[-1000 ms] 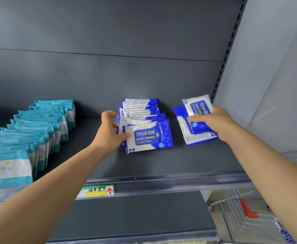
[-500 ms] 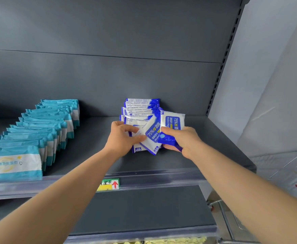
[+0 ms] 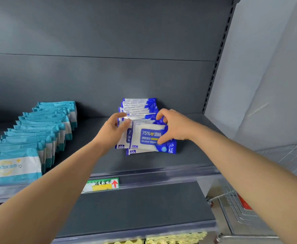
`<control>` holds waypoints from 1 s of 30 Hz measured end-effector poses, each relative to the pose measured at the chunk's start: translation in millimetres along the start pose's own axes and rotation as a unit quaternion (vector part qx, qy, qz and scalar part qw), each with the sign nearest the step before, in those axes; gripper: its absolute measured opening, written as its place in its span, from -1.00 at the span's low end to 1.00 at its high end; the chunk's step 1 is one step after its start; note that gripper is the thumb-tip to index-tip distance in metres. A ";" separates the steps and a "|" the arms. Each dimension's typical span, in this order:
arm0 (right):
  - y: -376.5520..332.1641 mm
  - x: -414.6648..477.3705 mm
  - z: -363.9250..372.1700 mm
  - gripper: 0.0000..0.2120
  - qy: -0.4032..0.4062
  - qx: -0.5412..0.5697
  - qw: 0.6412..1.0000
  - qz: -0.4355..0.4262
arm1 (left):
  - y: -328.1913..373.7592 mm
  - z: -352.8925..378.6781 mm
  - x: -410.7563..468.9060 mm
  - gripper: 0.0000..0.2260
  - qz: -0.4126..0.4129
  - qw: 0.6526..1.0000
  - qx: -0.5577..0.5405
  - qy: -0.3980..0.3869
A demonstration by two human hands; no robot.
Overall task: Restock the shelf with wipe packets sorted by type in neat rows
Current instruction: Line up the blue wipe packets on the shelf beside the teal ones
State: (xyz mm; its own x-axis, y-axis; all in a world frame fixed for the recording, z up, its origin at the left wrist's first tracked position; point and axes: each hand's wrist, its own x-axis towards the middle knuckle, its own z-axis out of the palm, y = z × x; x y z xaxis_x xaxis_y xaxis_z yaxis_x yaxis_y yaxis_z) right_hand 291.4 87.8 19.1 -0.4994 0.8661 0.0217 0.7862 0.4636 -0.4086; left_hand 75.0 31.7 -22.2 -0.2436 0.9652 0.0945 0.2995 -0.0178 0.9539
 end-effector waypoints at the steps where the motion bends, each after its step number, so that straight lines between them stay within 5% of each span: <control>1: -1.9 0.9 3.8 -0.18 0.007 0.010 1.000 0.013 | 1.1 -0.6 -5.3 -0.61 -0.018 0.998 -0.050 -0.036; 3: -3.2 0.8 11.0 0.04 0.001 0.018 0.999 0.039 | -2.3 1.0 -15.8 -0.49 -0.040 0.990 -0.105 -0.089; 7: 1.1 -2.8 20.4 0.21 -0.041 0.077 0.994 0.058 | -20.9 8.0 -23.2 -0.37 -0.027 0.994 -0.012 -0.107; 15: 9.7 -30.4 20.8 -0.11 -0.029 0.093 0.995 0.018 | -15.3 3.2 -27.1 -0.36 0.024 0.981 0.177 -0.075; 20: 25.6 -60.2 -2.4 -0.31 0.044 -0.056 0.997 0.024 | 23.3 17.8 -31.5 -0.49 0.161 0.904 0.394 0.042; 25: 72.9 -101.8 -27.0 -0.49 0.116 -0.102 0.988 0.029 | 56.3 99.3 -43.3 -0.68 0.331 0.841 0.427 -0.003; 30: 160.9 -149.3 -46.9 -0.51 0.148 -0.122 0.979 0.065 | 76.8 211.9 -55.1 -0.74 0.395 0.810 0.431 -0.058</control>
State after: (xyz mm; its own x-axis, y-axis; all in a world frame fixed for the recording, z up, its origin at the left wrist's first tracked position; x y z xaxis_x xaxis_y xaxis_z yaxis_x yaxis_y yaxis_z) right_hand 509.5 41.9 -7.2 -0.2910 0.9201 0.2623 0.9172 0.3463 -0.1969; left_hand 306.9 32.4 -14.5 0.4101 0.7608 0.5030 0.8641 -0.5005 0.0526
